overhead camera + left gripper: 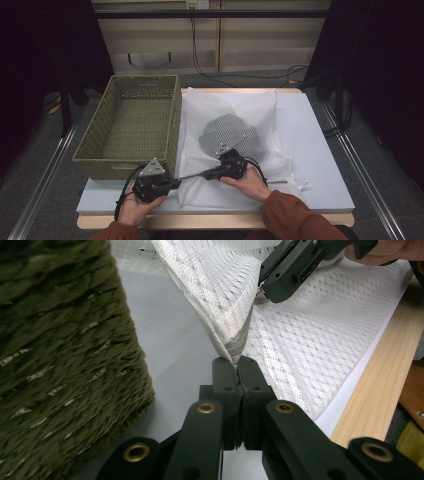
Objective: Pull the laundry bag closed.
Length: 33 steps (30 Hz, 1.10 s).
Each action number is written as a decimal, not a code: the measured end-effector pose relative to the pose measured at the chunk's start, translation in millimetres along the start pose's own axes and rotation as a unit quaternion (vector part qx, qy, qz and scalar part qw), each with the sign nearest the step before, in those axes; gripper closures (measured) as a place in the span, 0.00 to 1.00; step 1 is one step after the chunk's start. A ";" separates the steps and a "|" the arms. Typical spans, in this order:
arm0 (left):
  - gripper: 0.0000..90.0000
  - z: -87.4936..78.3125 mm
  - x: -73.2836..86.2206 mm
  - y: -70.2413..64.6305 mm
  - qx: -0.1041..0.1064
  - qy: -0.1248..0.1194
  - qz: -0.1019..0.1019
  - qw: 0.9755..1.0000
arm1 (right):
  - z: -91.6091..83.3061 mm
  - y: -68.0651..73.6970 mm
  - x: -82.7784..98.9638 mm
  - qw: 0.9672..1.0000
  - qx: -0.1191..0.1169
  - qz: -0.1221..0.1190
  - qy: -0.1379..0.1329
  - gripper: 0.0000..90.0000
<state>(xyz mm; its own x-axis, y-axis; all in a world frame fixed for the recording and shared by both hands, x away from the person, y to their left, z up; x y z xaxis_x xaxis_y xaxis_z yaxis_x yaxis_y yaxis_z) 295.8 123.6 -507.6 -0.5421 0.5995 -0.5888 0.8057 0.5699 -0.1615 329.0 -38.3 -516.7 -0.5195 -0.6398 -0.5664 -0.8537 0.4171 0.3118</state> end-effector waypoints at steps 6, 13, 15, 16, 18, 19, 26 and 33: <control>0.98 -1.4 1.3 1.3 0.001 -0.002 -0.003 1.000 | -1.8 -2.5 1.9 1.000 0.004 0.002 0.001 0.97; 0.98 -1.7 0.6 1.4 -0.002 -0.003 -0.002 1.000 | -7.7 -6.3 8.8 1.000 0.008 0.010 0.002 0.97; 0.98 -1.6 0.5 0.9 0.000 -0.003 -0.001 1.000 | -9.3 -7.0 9.4 1.000 0.010 0.013 0.002 0.97; 0.98 -1.6 0.4 0.8 0.001 -0.004 -0.001 1.000 | -9.3 -7.0 9.4 1.000 0.010 0.013 0.002 0.97; 0.98 -1.7 0.2 0.8 0.002 -0.005 -0.002 1.000 | -10.7 -6.3 9.7 1.000 0.009 0.014 -0.001 0.97; 0.98 -1.7 0.3 0.8 0.002 -0.004 -0.002 1.000 | -11.0 -5.8 10.2 1.000 0.010 0.012 0.000 0.97; 0.98 -2.4 2.2 1.8 0.000 0.000 -0.005 1.000 | -15.3 -9.8 16.5 1.000 0.011 0.019 -0.002 0.97; 0.98 -2.5 2.0 1.8 0.000 -0.001 -0.005 1.000 | -19.8 -10.1 20.9 1.000 0.015 0.021 -0.003 0.97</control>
<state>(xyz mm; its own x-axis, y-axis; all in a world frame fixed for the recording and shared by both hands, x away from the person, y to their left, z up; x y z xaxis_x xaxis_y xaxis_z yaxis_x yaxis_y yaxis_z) 295.6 127.2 -507.2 -0.5488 0.5928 -0.5894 0.8009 0.5749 -0.1676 326.1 -68.6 -516.6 -0.5538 -0.6183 -0.5576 -0.8301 0.4624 0.3118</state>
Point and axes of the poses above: each handheld gripper's, and its own axes: z roughly forward along the jaws, x roughly out of its underside, y roughly to its left, the point moved 8 cm from there along z, roughly forward along the jaws, and after that the axes turned 12 degrees about y, right-handed, at the moved point
